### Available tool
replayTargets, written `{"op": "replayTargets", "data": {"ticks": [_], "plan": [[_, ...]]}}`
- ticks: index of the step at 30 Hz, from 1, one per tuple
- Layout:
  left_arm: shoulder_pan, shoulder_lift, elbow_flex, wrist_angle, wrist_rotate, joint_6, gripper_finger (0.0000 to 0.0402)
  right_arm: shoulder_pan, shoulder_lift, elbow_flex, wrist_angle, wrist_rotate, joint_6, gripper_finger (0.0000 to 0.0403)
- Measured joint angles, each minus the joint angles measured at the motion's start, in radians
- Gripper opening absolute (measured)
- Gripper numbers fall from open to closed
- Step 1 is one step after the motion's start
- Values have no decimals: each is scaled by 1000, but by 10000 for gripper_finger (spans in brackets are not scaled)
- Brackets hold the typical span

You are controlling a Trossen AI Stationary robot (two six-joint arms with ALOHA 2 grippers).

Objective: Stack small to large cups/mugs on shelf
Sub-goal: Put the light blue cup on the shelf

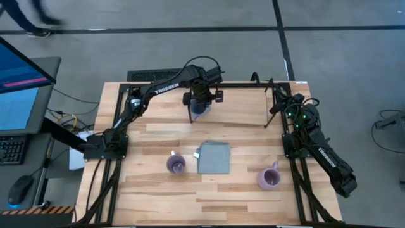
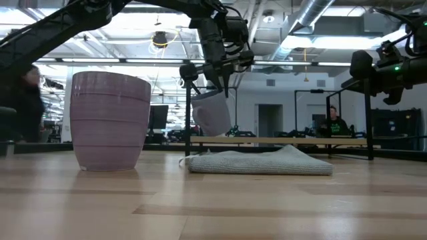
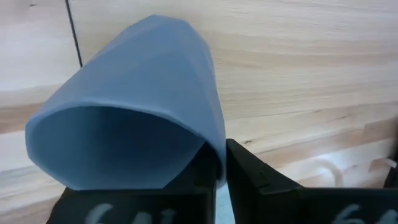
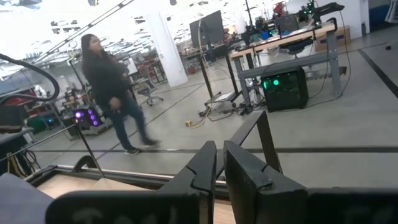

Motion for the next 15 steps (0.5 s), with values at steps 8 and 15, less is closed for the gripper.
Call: {"op": "replayTargets", "data": {"ticks": [8,15], "plan": [[0,2,0,40,-90,8,13,0,0,0,0,0,0,55],[1,2,0,61,-144,53,14,0,0,0,0,0,0,55]]}}
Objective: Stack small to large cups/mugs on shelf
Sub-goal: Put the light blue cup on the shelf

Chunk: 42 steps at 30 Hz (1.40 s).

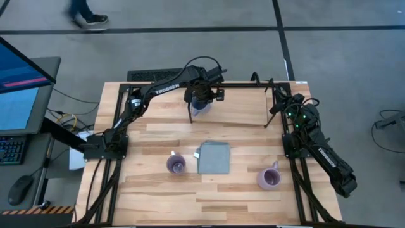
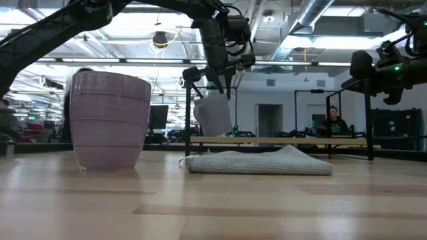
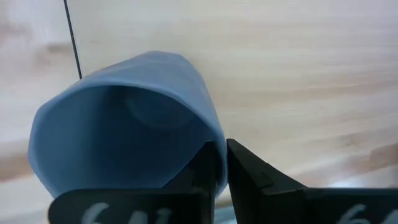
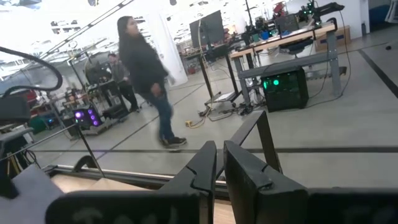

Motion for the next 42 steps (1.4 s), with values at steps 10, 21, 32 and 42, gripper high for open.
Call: {"op": "replayTargets", "data": {"ticks": [10,21,32,42], "plan": [[2,13,0,112,-14,117,15,0,0,0,0,0,-1,55],[-1,23,7,62,75,58,4,0,0,0,0,0,-1,55],[-35,-6,1,-27,134,6,1,0,0,0,0,0,-1,55],[-31,-9,1,-37,124,-13,2,0,0,0,0,0,0,55]]}}
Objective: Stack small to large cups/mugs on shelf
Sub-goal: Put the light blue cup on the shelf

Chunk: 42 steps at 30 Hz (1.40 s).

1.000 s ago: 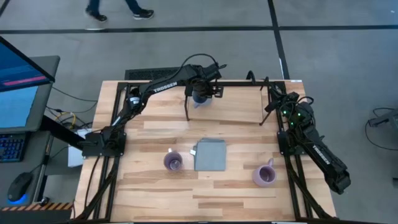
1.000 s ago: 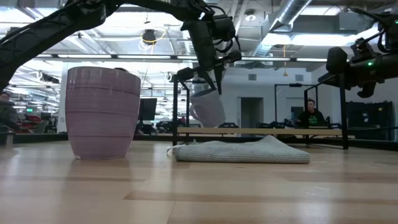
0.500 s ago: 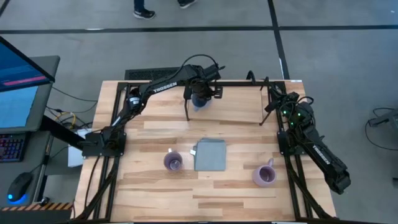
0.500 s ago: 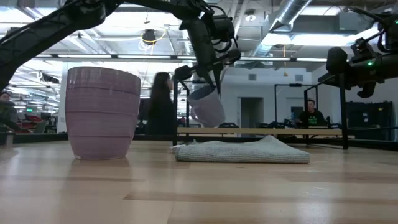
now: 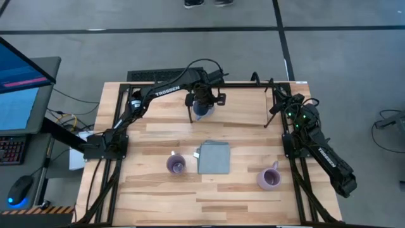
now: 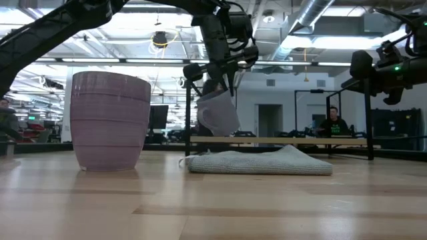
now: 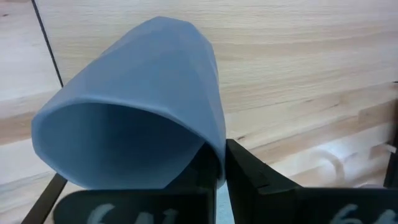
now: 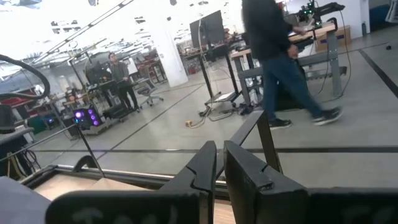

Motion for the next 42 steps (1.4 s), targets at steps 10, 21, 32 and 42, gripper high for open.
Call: {"op": "replayTargets", "data": {"ticks": [10,21,32,42], "plan": [[8,-1,-1,14,-8,7,13,0,0,0,0,0,0,55],[16,0,-1,25,-12,25,15,0,0,0,0,-1,0,55],[18,2,-1,59,-21,71,16,0,0,0,0,-1,0,55],[18,2,0,62,-41,63,16,0,0,0,0,-1,0,55]]}}
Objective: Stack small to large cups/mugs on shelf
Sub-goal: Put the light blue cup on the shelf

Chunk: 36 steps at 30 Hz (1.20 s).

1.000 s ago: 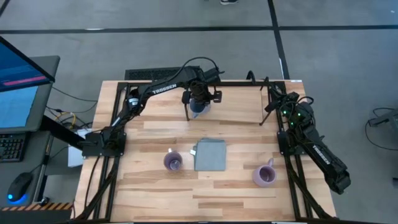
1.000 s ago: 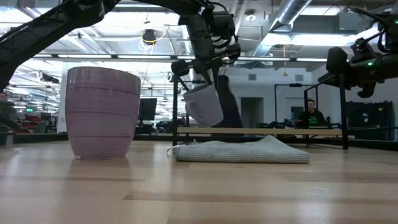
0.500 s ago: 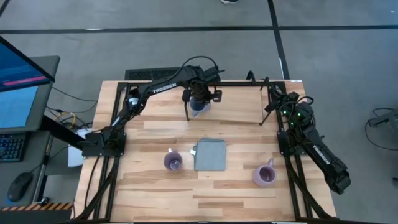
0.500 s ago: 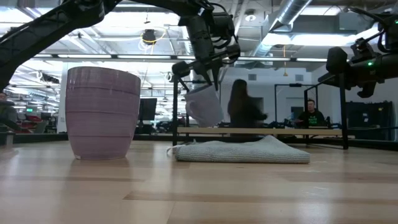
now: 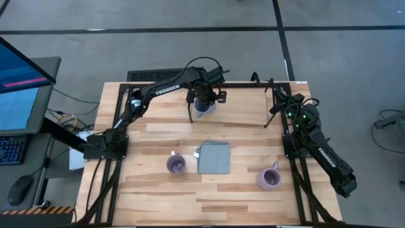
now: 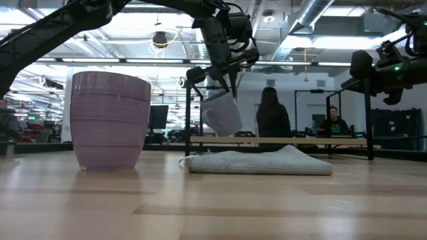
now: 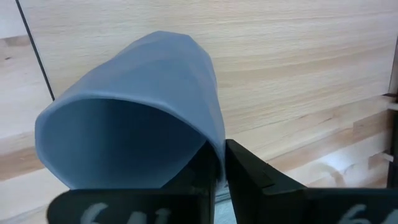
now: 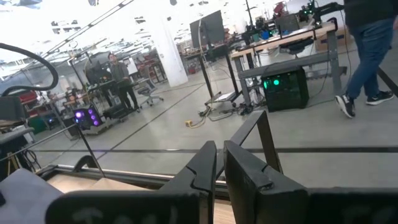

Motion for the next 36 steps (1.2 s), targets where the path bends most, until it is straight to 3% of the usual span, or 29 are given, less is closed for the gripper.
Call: {"op": "replayTargets", "data": {"ticks": [36], "plan": [[10,1,1,-1,2,9,29,0,0,0,0,0,0,55]]}}
